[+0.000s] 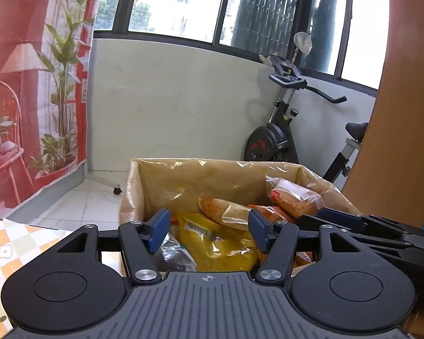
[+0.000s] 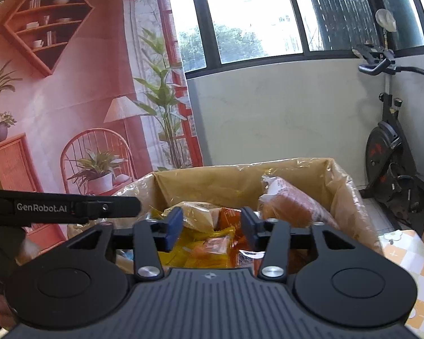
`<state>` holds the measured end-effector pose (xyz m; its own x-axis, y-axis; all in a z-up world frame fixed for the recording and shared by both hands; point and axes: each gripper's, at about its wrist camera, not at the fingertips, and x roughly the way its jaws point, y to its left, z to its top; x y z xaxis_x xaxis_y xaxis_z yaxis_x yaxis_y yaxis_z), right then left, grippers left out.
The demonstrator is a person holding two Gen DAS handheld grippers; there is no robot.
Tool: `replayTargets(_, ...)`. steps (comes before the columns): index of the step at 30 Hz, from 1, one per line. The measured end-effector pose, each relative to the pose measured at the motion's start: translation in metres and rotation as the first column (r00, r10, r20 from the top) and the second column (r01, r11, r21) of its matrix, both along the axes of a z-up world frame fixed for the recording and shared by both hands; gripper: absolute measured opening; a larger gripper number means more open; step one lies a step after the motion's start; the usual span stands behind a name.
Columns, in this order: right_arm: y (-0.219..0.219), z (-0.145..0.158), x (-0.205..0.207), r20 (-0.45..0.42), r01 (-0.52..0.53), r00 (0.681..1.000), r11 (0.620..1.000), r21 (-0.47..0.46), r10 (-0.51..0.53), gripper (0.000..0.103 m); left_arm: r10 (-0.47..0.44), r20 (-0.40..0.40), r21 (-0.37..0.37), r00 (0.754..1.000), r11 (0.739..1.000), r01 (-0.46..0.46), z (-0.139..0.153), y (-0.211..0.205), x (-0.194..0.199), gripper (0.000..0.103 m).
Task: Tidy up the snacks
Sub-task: 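Open both tools to drop the yellow packet and black item into the box, then move both tools back down to the remaining snacks on the table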
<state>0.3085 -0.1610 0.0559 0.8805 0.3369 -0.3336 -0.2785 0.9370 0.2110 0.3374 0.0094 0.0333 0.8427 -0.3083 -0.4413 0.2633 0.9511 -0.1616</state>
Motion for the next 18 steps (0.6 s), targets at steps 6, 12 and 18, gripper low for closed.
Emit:
replayTargets(6, -0.009, 0.004, -0.026, 0.018, 0.029, 0.999, 0.999, 0.016, -0.030, 0.051, 0.017, 0.018, -0.009, 1.000, 1.000, -0.017, 0.009, 0.018, -0.021, 0.064)
replayTargets(12, -0.016, 0.005, -0.058, 0.039, 0.058, 0.998, 0.998, 0.011, -0.058, 0.051, 0.045, 0.021, -0.018, 0.999, 0.999, -0.044, 0.011, 0.040, -0.048, 0.064)
replayTargets(18, -0.026, -0.005, -0.088, 0.048, 0.084, 0.995, 0.996, -0.024, -0.082, 0.051, 0.075, 0.002, -0.015, 0.997, 0.997, -0.075, -0.002, 0.063, -0.074, 0.067)
